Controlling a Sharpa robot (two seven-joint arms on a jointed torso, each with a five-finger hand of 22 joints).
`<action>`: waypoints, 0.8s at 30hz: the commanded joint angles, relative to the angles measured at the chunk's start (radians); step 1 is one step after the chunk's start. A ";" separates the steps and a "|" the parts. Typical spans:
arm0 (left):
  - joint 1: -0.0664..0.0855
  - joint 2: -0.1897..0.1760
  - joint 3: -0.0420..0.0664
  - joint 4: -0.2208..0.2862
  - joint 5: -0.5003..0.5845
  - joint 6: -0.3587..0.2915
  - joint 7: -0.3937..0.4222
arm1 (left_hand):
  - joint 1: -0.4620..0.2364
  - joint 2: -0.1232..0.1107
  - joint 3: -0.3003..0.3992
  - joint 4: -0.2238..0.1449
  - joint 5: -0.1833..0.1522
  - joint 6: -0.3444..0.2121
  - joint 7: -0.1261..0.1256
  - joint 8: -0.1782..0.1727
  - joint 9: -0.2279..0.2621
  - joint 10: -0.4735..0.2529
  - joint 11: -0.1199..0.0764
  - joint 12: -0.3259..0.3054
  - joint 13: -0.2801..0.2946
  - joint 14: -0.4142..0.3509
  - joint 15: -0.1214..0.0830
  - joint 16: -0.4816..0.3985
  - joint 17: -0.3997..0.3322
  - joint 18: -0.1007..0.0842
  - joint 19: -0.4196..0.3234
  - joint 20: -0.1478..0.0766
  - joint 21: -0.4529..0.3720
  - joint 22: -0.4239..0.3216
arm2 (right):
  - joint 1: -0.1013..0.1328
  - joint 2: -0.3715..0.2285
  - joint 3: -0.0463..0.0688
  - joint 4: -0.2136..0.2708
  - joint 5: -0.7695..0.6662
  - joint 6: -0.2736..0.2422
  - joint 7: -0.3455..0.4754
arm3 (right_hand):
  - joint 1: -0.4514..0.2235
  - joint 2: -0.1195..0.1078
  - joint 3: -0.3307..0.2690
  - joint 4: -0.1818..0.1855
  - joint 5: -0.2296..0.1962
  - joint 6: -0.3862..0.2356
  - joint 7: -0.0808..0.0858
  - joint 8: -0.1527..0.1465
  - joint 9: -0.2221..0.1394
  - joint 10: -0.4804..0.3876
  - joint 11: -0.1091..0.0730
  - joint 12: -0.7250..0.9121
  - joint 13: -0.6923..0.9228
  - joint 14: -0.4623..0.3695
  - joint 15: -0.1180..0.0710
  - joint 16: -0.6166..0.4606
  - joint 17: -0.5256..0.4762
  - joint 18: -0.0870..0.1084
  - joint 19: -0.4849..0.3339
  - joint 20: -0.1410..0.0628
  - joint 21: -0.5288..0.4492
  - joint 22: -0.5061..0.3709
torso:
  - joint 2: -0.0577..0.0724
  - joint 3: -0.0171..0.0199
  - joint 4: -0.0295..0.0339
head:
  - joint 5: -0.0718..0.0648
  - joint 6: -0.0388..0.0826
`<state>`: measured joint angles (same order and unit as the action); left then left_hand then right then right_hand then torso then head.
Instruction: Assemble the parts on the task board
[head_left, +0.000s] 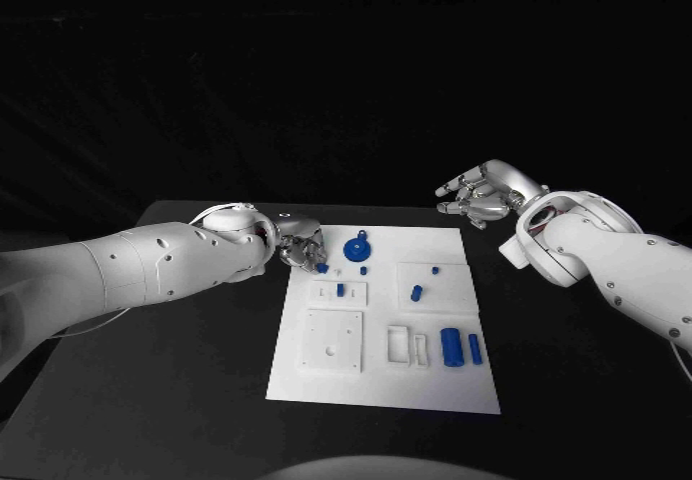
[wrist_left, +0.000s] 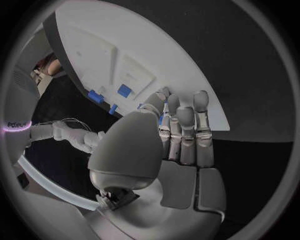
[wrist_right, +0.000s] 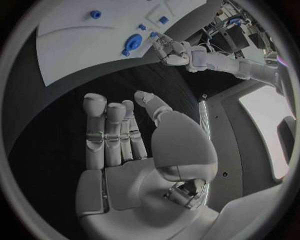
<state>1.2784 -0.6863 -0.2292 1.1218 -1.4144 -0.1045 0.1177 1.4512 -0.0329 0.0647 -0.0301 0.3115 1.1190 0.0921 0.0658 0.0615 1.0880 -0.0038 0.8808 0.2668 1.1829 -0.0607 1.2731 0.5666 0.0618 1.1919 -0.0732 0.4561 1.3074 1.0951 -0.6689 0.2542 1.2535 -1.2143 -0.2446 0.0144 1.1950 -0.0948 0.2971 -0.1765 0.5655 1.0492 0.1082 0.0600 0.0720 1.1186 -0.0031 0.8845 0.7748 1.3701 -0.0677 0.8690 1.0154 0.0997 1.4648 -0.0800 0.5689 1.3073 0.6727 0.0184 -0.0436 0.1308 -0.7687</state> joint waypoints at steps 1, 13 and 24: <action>-0.017 0.007 -0.011 0.005 -0.005 0.044 0.007 | -0.001 0.001 0.008 0.003 0.025 0.010 -0.004 -0.003 0.002 0.005 -0.001 -0.002 0.002 0.007 0.001 -0.002 0.002 0.001 -0.004 -0.004 0.004 0.021 | -0.001 0.001 0.000 0.000 -0.006 0.013 0.004 | -0.002 -0.006 -0.002 0.004 0.003 -0.003 0.003 0.003 -0.001 0.009 -0.001 -0.003 0.001 0.003 -0.001 -0.006 -0.002 0.010 0.035 -0.008 -0.004 0.061 | 0.000 -0.0001 0.0001 | 0.000 -0.001; -0.017 -0.002 -0.010 0.012 0.012 -0.025 0.027 | -0.011 0.002 0.035 -0.001 0.072 0.035 -0.010 -0.003 0.003 0.023 -0.008 -0.004 0.006 0.028 -0.005 -0.002 0.008 0.003 0.006 -0.010 0.024 0.022 | -0.001 0.001 0.000 0.001 -0.006 0.011 0.004 | -0.002 -0.006 -0.002 0.004 0.003 -0.003 0.003 0.003 -0.001 0.009 -0.001 -0.003 0.001 0.003 -0.001 -0.006 -0.002 0.010 0.035 -0.008 -0.004 0.061 | 0.000 -0.0009 0.0009 | -0.002 0.002; -0.018 -0.017 -0.010 0.024 0.057 -0.076 0.037 | -0.017 0.003 0.042 -0.004 0.083 0.041 -0.012 -0.003 0.003 0.028 -0.010 -0.009 0.008 0.035 -0.007 -0.009 0.009 0.003 0.007 -0.012 0.031 0.021 | -0.003 0.001 0.000 0.001 -0.006 0.009 0.003 | -0.003 -0.006 -0.003 0.005 0.005 -0.003 0.003 0.003 -0.001 0.009 -0.001 -0.003 0.001 0.003 -0.001 -0.006 -0.002 0.010 0.035 -0.008 -0.005 0.061 | 0.000 -0.0016 0.0008 | -0.001 0.005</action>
<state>1.2668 -0.7055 -0.2361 1.1395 -1.3824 -0.1643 0.1412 1.4457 -0.0277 0.1003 -0.0336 0.3911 1.1543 0.0799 0.0629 0.0634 1.1083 -0.0132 0.8749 0.2741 1.2113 -0.0677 1.2663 0.5751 0.0619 1.1992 -0.0805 0.4838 1.3080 1.0926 -0.6683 0.2542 1.2535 -1.2143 -0.2442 0.0144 1.1950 -0.0949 0.2971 -0.1765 0.5655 1.0492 0.1082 0.0600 0.0720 1.1186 -0.0031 0.8846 0.7745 1.3701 -0.0677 0.8691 1.0143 0.0997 1.4648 -0.0801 0.5689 1.3073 0.6724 0.0167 -0.0430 0.1286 -0.7643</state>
